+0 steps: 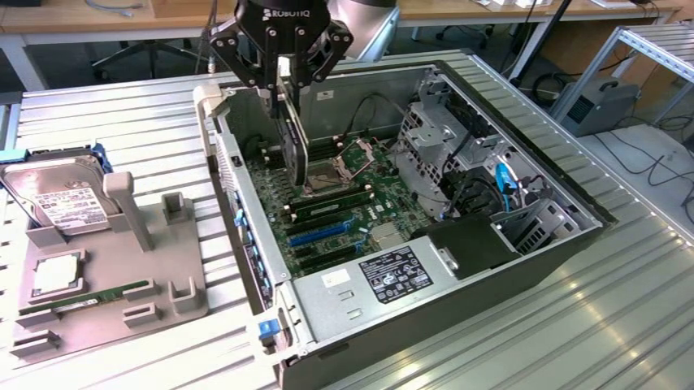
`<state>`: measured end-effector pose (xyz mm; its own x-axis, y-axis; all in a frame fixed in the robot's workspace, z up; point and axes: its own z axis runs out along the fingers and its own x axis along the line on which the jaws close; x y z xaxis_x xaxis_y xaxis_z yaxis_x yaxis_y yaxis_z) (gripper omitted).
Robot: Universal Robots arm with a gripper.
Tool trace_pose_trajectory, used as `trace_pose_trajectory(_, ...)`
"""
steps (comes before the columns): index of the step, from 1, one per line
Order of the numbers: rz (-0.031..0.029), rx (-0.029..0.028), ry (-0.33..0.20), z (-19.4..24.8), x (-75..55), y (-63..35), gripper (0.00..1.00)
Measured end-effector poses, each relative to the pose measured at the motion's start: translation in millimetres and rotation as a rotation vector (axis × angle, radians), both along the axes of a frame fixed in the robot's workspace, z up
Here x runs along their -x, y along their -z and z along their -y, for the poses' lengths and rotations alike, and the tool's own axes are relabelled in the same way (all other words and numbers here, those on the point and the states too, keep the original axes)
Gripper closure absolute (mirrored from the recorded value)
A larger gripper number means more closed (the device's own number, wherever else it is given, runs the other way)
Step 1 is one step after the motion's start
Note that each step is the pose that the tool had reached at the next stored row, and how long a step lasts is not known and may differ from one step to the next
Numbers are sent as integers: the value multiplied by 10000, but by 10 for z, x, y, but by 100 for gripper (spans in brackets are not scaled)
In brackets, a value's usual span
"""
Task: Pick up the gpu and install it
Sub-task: 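Pick up the gpu and move the gpu toward the slot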
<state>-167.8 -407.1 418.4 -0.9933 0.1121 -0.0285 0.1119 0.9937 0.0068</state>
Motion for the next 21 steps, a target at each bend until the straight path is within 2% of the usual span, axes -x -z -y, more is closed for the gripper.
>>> trace_pose_trajectory(21,0,20,-1,0,-288,124,73)
